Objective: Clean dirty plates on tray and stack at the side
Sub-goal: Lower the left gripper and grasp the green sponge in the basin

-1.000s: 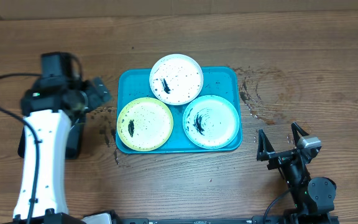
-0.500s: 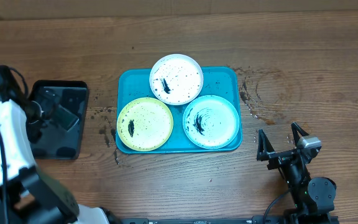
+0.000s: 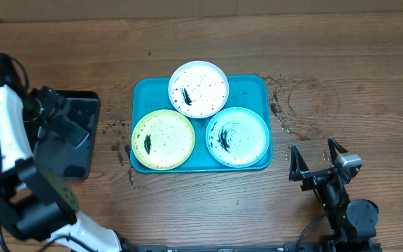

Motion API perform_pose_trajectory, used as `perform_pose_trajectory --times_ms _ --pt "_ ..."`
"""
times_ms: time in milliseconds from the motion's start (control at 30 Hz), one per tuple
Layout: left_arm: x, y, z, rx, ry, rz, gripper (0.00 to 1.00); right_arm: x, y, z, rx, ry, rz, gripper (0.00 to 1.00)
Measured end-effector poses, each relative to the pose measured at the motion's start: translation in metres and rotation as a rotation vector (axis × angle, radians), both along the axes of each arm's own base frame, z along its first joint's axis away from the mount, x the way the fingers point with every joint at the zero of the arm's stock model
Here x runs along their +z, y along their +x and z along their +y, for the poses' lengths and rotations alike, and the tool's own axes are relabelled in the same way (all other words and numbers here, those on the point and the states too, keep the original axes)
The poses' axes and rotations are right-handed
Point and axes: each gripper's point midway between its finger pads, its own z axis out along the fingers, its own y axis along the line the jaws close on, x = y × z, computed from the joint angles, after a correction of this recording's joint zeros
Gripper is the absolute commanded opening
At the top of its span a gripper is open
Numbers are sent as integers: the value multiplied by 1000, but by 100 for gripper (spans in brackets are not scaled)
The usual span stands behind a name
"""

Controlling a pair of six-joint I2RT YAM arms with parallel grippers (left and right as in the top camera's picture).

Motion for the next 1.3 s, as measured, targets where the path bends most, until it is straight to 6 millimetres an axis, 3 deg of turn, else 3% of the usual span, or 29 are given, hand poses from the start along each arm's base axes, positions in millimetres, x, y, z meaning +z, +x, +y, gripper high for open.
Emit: perform_pose_trajectory --times_ms 100,300,700,900,1067,1233,1300 --pt "-41 8 -7 -28 -42 86 100 0 0 0 0 0 0 100" --pt "-91 14 -15 -52 -89 180 100 0 0 0 0 0 0 100" --pt "-122 5 -19 -55 -131 262 91 0 0 0 0 0 0 100" --pt "-129 3 -21 -71 -147 281 71 0 0 0 0 0 0 100" --pt "-130 3 -22 -77 -155 282 31 0 0 0 0 0 0 100" --pt "-131 2 -22 -79 -154 288 7 0 0 0 0 0 0 100" --pt "-131 2 -22 -80 -153 288 4 0 0 0 0 0 0 100"
